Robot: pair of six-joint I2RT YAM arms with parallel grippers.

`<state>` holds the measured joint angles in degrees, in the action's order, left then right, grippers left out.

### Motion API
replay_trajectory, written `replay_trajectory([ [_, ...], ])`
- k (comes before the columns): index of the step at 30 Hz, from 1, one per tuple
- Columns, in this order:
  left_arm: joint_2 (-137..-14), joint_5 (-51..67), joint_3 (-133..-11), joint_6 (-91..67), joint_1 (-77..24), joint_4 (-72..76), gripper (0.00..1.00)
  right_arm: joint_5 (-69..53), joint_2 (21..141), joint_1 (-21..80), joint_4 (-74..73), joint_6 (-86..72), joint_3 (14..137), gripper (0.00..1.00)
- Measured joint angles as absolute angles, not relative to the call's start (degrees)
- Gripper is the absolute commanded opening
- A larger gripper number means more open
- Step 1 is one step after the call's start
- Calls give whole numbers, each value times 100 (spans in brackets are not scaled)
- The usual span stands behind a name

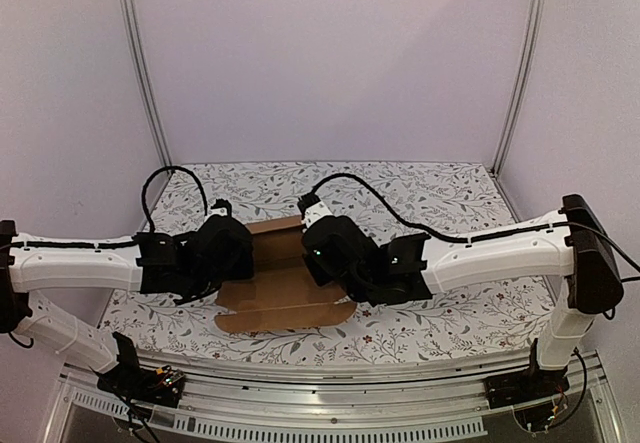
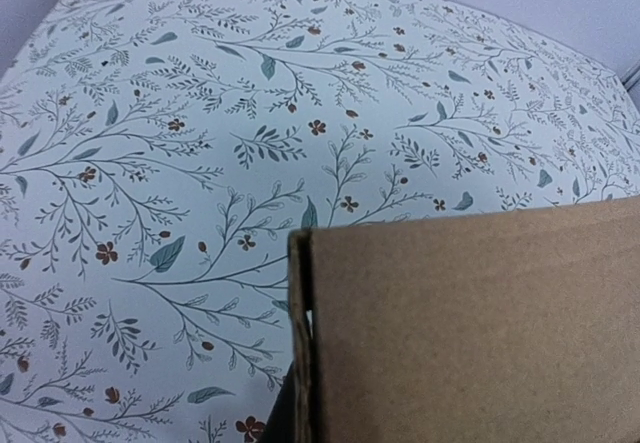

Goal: Fold the paper box

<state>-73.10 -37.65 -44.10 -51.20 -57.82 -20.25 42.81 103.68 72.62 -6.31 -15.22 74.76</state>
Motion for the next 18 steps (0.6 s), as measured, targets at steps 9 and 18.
replay_trajectory([
  [9, -7310, -3780, -4429, -5242, -5865, -2152, 0, 4501, 10503, 7273, -510, -1511, 7542, 27],
  [18, -7231, -3824, -4464, -5345, -5922, -2303, 0, 4831, 10532, 7251, -353, -1494, 7544, 0],
])
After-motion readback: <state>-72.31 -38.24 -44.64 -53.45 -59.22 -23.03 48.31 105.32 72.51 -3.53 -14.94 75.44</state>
